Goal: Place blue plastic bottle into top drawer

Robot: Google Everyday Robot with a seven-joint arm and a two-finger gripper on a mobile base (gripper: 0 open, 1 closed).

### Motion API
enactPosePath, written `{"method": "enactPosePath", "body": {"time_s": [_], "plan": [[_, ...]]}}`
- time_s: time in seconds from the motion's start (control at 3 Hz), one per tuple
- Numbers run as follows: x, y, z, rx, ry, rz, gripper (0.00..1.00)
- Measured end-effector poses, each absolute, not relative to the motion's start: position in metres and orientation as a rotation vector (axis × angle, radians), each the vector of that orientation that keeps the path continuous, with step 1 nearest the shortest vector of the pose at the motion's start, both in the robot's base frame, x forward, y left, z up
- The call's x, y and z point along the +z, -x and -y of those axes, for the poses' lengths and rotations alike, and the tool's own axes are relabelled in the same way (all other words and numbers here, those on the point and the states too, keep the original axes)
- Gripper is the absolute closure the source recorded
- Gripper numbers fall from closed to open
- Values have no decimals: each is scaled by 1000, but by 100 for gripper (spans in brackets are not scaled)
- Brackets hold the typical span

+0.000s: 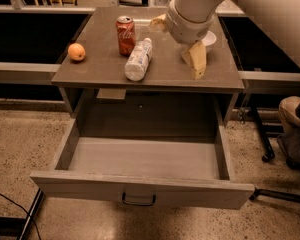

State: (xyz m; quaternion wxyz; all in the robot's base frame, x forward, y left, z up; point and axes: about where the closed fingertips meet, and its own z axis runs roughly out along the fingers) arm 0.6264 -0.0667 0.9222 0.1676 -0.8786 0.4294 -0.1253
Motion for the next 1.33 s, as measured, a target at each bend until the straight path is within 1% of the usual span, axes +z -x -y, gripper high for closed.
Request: {"method": "enactPosePath", "body": {"time_s": [0.33,0.67,1.0,1.33], "plan": [[923,-626,67,-358,2499,-1221,0],[923,-645,55,-349,2543,-1107,0],[902,-688,28,-295,2673,-886,0],[879,-716,4,-254,2779,-662,0]]}}
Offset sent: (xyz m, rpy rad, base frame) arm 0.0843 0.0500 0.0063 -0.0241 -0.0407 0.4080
